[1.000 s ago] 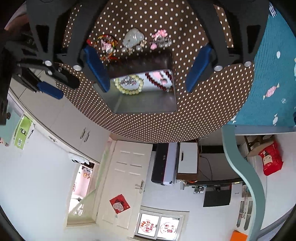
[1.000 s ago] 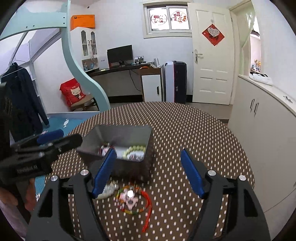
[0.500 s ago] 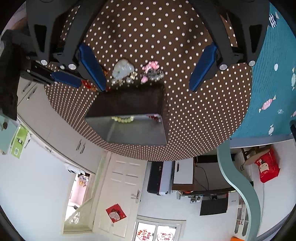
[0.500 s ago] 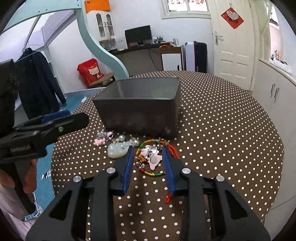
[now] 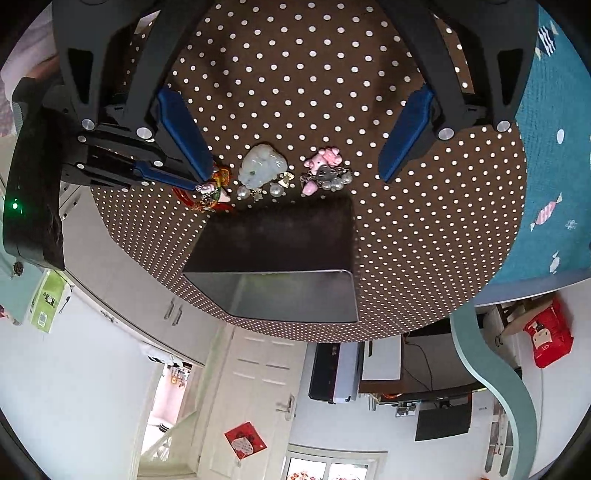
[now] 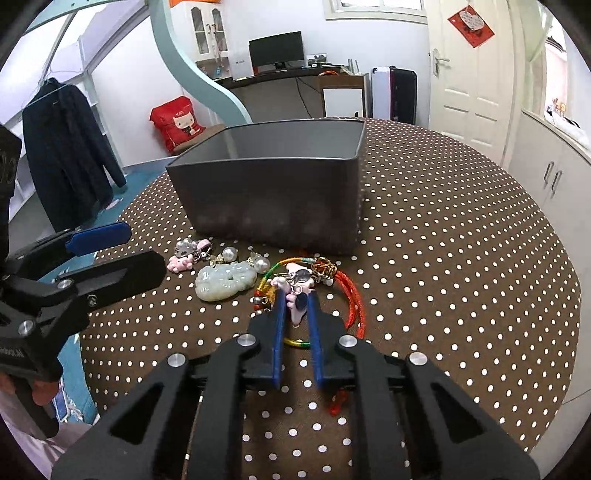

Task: Organize jewelry
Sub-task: 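Grasp a red-cord charm with the right tool while the left tool grasps the white jade pendant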

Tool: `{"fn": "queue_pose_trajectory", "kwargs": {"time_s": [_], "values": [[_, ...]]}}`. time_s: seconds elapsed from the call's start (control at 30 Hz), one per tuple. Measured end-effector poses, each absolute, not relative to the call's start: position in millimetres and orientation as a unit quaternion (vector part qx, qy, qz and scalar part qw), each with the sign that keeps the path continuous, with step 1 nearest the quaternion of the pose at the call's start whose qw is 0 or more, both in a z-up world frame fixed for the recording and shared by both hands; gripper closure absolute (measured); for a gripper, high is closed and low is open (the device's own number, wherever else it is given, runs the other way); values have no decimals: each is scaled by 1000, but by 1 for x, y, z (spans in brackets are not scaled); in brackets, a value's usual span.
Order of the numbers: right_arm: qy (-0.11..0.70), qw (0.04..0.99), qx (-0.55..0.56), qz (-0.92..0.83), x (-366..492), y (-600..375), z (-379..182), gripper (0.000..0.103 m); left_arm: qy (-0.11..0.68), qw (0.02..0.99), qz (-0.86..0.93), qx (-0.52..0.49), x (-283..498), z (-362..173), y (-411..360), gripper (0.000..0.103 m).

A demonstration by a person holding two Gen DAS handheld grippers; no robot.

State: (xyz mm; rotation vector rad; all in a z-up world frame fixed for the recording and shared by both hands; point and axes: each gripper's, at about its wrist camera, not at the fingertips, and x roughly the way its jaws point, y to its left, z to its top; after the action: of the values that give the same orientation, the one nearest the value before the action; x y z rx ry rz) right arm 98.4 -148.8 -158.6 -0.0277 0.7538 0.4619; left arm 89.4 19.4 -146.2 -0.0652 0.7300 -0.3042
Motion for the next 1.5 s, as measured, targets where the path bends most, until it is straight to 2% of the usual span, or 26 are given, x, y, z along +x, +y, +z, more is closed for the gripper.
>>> {"fn": "queue_pose_trajectory", "kwargs": {"time_s": [0.53, 0.6, 0.63, 0.7, 0.77, 0.93, 1.1, 1.17, 1.5], "values": [[340, 914, 36, 220, 92, -189, -134, 94, 363, 910, -195, -40, 97, -152, -1, 13], [338, 915, 39, 214, 91, -193, -132, 94, 364, 908, -202, -48, 100, -154, -2, 19], [338, 916, 41, 213, 90, -195, -132, 94, 367, 905, -210, -53, 103, -156, -3, 28], [340, 915, 44, 214, 89, -198, -134, 94, 371, 902, -214, -57, 108, -159, -5, 34], [342, 913, 46, 217, 88, -200, -136, 94, 379, 900, -209, -54, 112, -163, -6, 49], [346, 911, 50, 219, 89, -202, -138, 94, 396, 894, -205, -42, 120, -177, -10, 55], [352, 908, 51, 224, 92, -202, -140, 94, 391, 899, -200, -10, 120, -180, -18, 55], [354, 906, 50, 227, 93, -202, -141, 94, 384, 904, -186, 7, 121, -182, -21, 69], [351, 908, 52, 223, 92, -204, -140, 94, 385, 903, -188, -9, 117, -182, -9, 71]]}}
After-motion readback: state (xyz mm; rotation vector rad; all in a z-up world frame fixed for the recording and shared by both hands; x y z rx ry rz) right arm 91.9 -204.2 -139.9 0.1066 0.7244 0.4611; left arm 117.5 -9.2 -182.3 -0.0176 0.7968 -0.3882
